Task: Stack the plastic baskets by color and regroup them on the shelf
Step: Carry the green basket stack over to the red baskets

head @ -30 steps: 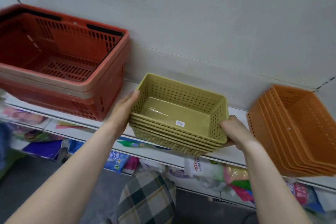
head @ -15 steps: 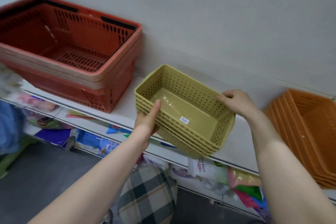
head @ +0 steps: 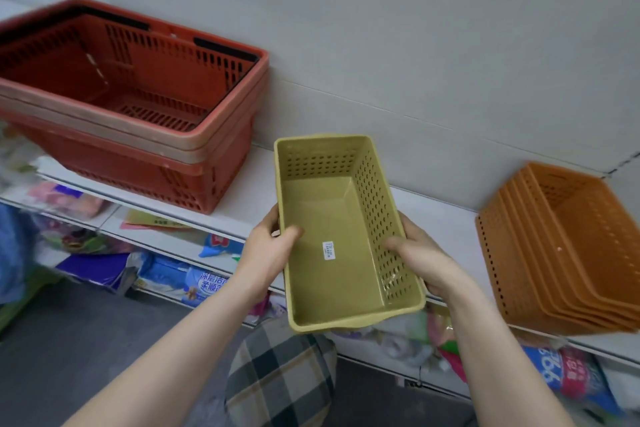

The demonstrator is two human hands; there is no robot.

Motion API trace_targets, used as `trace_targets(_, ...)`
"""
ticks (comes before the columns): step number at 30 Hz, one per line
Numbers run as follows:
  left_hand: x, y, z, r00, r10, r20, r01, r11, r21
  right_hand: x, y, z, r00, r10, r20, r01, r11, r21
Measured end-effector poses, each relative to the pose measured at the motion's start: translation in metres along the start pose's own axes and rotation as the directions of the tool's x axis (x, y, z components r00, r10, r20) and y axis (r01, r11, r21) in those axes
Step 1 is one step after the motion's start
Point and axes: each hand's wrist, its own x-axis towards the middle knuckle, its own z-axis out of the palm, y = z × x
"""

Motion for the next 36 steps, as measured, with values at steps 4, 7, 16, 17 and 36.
trace_targets(4, -0.031, -0.012, -0.037, 0.993, 0.097, 0.074, -0.1, 0.994, 0.034, -0.047, 0.008, 0.038, 0.993, -0.091, -0.075, 0.089, 0.996, -0.03)
trace_targets(7, -0.059, -0.026, -0.072, 0.981, 0.171, 0.09, -0.175, 0.984, 0.04, -0.081, 0.007, 0.081, 0.985, -0.152, -0.088, 0.15, 0.988, -0.025)
trace_targets(16, -0.133, -0.077, -0.199, 0.991, 0.132, 0.026, -0.131, 0.991, -0.027, -0.149, -0.011, 0.213, 0.983, -0.183, -0.008, 0.183, 0.983, 0.026)
trace_targets(17, -0.139, -0.081, -0.211, 0.993, 0.118, 0.002, -0.118, 0.993, -0.032, -0.151, -0.013, 0.226, 0.982, -0.187, 0.011, 0.187, 0.982, 0.023)
trace_targets(36, -0.179, -0.065, -0.399, 0.883, 0.11, -0.457, -0.174, 0.979, -0.101, -0.104, -0.144, 0.372, 0.85, -0.397, 0.347, 0.407, 0.912, 0.049)
